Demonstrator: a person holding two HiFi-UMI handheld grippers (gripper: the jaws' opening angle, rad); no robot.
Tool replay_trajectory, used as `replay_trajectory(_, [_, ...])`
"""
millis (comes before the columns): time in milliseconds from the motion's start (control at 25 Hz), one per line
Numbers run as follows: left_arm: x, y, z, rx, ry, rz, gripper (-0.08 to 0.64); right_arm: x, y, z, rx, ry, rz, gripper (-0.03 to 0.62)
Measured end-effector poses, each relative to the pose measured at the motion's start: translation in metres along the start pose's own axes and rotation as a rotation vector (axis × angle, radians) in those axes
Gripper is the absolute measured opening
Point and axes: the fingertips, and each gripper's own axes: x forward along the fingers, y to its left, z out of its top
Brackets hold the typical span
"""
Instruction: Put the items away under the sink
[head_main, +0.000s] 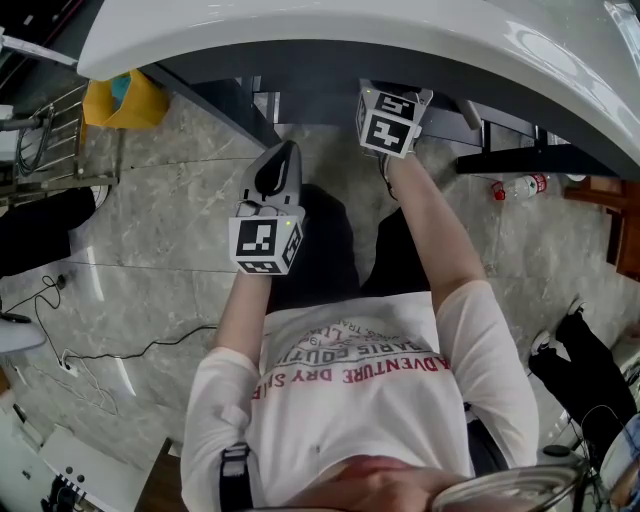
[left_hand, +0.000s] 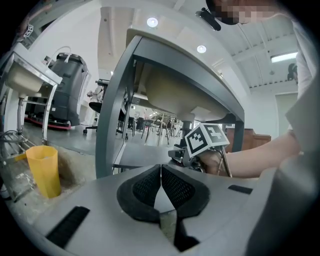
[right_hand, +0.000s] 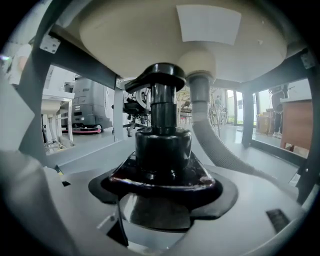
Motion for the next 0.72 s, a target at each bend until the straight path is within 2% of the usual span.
replay_trajectory(200, [0.0,-0.002,0.001,-0.019,-0.013,-0.002,0.028,-0.012,0.0,0.007,0.016,-0.049,0.022,0.38])
replay_trajectory(440, [-0.002,-0.017,0.001,-0.006,-0.015,-0.006,0.028,-0.056,-0.005,-0.008,0.025,-0.092,0.04,0.38])
replay_trajectory(640, [-0.003,-0.03,0.003,-0.021,-0.037,0.004,0.028,-0.088,0.005,-0.028,0.059,-0.08,0.131,0.379])
replay_trajectory(680, [-0.003,-0.034,0.003,-0.021,-0.042,0.0,0.028,-0.092,0.005,-0.032,0.07,-0.073,0.135,0.362])
replay_trajectory(720, [-0.002,-0.038,0.004,-0.019,-0.048,-0.005,0.028,-0.097,0.002,-0.035,0.078,-0.074,0.124,0.291])
